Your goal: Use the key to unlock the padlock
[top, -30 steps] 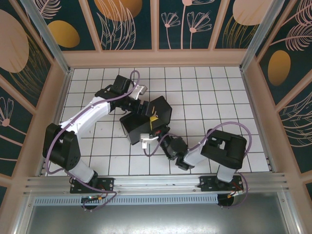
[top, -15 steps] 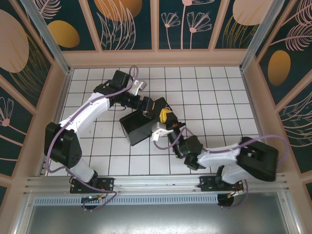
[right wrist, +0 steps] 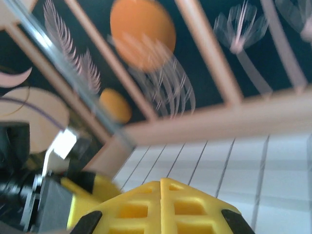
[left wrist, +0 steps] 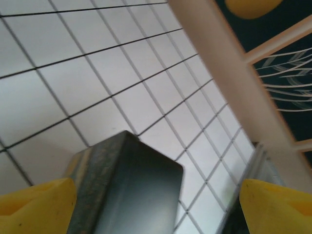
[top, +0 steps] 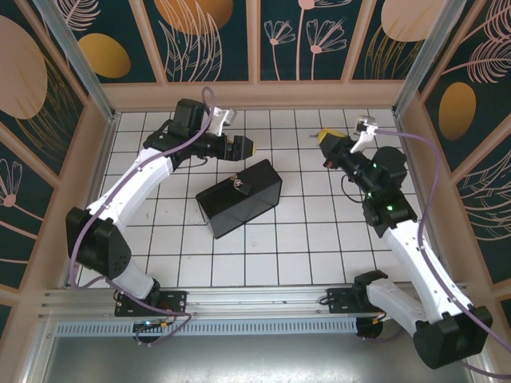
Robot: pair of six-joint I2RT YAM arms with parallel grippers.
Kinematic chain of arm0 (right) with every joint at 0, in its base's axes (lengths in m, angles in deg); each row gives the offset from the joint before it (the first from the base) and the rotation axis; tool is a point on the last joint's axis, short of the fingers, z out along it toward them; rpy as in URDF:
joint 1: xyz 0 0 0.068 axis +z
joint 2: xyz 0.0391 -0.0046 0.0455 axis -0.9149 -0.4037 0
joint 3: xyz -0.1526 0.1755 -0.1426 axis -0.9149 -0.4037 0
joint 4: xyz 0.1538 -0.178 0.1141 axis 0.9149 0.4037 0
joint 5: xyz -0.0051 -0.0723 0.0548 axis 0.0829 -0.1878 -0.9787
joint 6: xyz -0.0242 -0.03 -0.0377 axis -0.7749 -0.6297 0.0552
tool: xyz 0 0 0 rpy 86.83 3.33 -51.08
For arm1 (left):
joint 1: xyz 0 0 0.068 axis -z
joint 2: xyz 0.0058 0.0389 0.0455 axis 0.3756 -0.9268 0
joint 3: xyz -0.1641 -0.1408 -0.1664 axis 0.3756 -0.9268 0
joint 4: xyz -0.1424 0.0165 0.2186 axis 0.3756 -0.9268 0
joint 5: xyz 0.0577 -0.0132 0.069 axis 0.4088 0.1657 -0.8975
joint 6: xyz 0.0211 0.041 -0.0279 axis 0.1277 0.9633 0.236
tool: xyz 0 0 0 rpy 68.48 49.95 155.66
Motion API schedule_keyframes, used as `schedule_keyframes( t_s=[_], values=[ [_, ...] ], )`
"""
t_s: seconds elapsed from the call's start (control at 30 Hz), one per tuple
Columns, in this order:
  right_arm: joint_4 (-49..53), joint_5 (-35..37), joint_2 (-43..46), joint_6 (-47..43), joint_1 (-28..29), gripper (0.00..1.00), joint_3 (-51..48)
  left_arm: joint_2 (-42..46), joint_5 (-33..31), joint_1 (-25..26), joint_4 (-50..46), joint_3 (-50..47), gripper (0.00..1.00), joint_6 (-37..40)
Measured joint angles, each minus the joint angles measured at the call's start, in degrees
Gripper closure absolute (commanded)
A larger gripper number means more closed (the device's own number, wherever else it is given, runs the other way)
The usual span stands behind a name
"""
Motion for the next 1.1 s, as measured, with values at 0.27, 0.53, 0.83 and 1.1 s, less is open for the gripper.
schedule_keyframes(
  t_s=[0.27, 0.53, 0.83, 1.1],
  values=[
    [0.1, -22.4, -0.5, 16.1, -1.9, 1.0, -6.6, 4.0, 7.4, 4.5, 7.2, -3.7, 0.23, -4.3],
    [-6.6, -26.2, -0.1, 24.6, -2.0, 1.0, -11.3, 5.9, 12.2, 7.2, 17.3, -15.3, 0.41, -15.3],
    [-9.2, -20.8, -0.4, 33.4, 1.6, 1.0, -14.1, 6.3, 13.0, 11.2, 32.4, -20.9, 0.43, -27.9],
    [-10.9, -16.4, -1.4, 37.7, 5.5, 1.0, -15.5, 6.7, 12.5, 12.5, 35.9, -22.5, 0.48, -30.6]
  ],
)
